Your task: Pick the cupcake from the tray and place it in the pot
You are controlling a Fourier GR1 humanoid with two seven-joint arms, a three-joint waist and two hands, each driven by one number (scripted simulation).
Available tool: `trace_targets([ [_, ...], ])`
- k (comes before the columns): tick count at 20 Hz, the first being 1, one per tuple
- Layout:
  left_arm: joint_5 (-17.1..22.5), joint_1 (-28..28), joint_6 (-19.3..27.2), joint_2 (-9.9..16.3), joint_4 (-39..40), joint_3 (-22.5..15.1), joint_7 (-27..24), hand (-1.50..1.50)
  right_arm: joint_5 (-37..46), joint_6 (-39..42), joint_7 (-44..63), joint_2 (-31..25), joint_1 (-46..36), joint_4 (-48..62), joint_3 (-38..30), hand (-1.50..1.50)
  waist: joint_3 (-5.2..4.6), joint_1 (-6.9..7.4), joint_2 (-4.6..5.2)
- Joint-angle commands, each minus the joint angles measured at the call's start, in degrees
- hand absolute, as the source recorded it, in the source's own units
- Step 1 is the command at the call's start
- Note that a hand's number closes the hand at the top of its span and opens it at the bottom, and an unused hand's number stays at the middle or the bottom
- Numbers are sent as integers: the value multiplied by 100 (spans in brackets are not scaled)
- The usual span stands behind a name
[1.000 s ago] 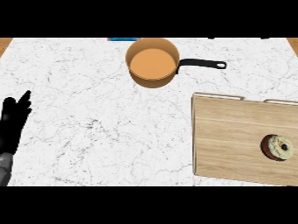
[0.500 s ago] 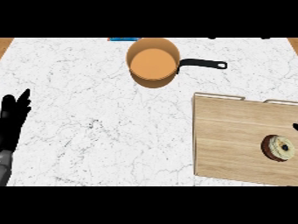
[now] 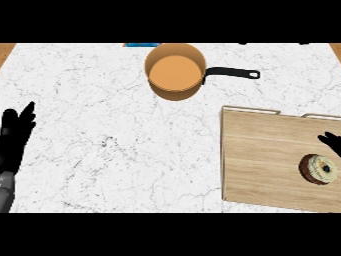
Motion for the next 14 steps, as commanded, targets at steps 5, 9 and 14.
trace_targets([
  [5, -45, -493, -333, -37, 635, 365, -4, 0, 900, -490, -1040, 478, -345, 1117, 129, -150, -1, -29, 10],
  [9, -307, -7, -235, -239, -142, 345, 160, 0, 1368, -248, -882, 730, -371, 1017, 221, -150, -2, -4, -2],
  [14, -466, 478, -207, -428, -256, 293, -205, 0, 1701, -416, -988, 857, -128, 1425, 228, -150, 0, 0, -3],
])
